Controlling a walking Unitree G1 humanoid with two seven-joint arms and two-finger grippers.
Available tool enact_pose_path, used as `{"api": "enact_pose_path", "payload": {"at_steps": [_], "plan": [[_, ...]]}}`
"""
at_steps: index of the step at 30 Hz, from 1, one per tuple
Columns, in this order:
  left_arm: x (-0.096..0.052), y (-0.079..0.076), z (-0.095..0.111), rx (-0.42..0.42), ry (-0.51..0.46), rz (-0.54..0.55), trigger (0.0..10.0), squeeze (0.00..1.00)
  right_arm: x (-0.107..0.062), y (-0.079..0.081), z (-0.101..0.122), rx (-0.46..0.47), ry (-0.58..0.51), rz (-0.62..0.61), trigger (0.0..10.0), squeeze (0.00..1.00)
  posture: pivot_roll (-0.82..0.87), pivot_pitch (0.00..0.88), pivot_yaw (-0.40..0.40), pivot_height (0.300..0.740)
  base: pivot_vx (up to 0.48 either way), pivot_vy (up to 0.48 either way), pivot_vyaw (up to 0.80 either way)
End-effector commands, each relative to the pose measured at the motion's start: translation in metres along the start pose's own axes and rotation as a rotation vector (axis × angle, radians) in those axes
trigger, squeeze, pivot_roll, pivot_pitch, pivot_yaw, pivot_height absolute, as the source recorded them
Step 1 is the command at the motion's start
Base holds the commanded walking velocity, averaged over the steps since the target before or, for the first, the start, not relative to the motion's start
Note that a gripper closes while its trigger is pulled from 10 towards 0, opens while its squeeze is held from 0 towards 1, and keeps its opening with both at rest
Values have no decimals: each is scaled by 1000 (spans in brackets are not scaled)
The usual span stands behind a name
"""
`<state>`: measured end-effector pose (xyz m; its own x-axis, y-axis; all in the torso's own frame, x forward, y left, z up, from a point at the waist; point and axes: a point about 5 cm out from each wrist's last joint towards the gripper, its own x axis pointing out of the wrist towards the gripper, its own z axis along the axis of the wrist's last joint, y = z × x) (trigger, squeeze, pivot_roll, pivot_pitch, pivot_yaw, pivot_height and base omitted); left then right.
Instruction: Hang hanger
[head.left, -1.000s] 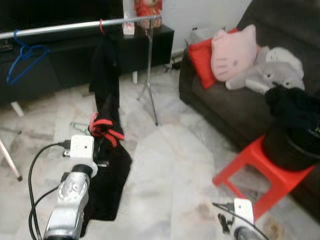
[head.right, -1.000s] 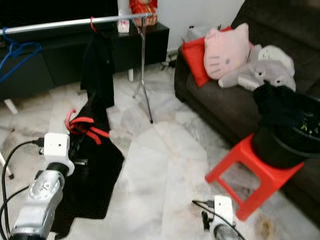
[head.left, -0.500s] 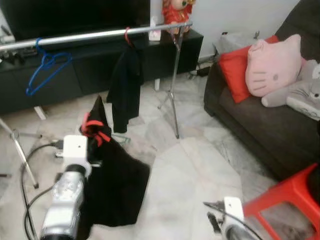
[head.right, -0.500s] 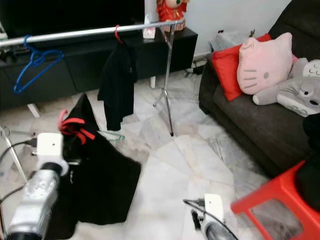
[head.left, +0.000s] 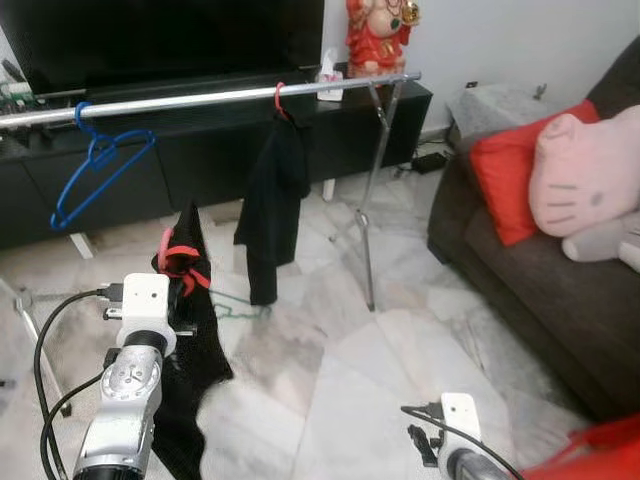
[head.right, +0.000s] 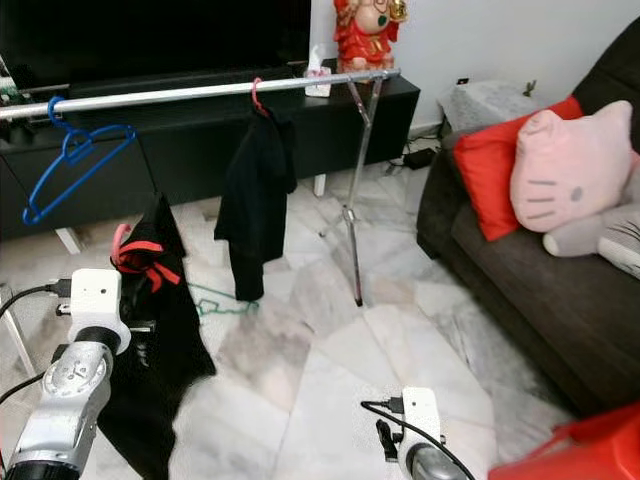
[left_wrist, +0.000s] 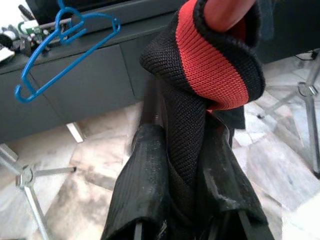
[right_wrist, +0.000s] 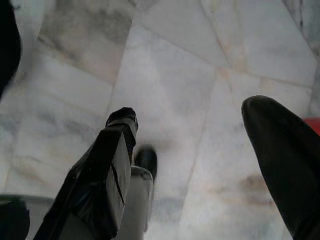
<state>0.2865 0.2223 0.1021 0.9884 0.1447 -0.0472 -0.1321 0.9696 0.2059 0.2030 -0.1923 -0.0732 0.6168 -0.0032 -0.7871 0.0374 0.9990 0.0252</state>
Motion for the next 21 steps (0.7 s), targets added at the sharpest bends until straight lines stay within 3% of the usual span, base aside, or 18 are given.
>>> {"api": "enact_pose_path", "payload": {"at_steps": [1, 21], "plan": [[3, -7, 10, 13, -47, -24, 10000, 0, -1, -7, -3, 18, 13, -19, 10000, 0, -33, 29, -69, 740, 480, 0, 0], [5, -12, 8, 28, -38, -50, 10000, 0, -1, -7, 1, 8, 6, -8, 10000, 0, -33, 35, -64, 740, 480, 0, 0]]}}
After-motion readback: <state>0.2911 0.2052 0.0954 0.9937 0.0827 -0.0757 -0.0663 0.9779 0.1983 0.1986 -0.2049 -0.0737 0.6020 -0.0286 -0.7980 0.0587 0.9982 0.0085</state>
